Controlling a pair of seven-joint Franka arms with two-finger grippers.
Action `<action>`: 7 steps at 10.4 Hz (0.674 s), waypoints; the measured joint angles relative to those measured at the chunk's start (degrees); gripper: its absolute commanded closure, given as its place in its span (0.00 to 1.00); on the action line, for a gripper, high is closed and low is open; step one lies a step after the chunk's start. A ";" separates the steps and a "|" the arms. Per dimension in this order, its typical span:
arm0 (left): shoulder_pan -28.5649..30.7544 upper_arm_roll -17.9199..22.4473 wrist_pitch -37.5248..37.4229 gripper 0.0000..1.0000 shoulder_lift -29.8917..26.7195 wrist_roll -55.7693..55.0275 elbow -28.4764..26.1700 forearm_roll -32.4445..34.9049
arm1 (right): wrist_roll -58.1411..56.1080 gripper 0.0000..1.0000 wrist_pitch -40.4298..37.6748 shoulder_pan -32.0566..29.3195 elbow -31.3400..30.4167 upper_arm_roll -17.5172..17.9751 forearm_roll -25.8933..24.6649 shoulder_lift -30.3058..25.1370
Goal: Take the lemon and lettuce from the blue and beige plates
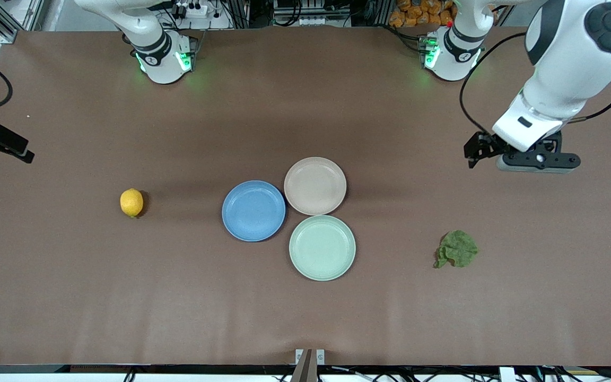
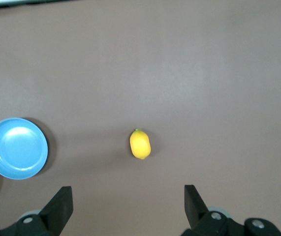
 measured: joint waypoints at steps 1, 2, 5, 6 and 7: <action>0.00 0.05 -4.36 0.00 -0.07 1.54 2.92 0.00 | 0.00 0.00 -0.02 -0.01 0.61 -0.20 0.00 -0.02; 0.00 0.07 -7.93 0.00 -0.12 2.29 5.37 0.00 | 0.00 0.00 0.02 -0.01 0.69 -0.29 0.00 -0.01; 0.01 0.11 -17.58 0.00 -0.13 2.51 10.42 -0.21 | 0.00 0.00 1.41 0.00 0.67 -0.05 -0.01 0.14; 0.02 0.27 -19.82 0.00 -0.12 2.51 11.85 -1.05 | 0.00 0.00 1.88 0.00 0.67 0.42 -0.05 0.17; 0.01 0.71 -21.39 0.00 -0.13 2.51 13.13 -2.19 | 0.03 0.00 2.34 0.00 0.67 1.05 -0.07 0.19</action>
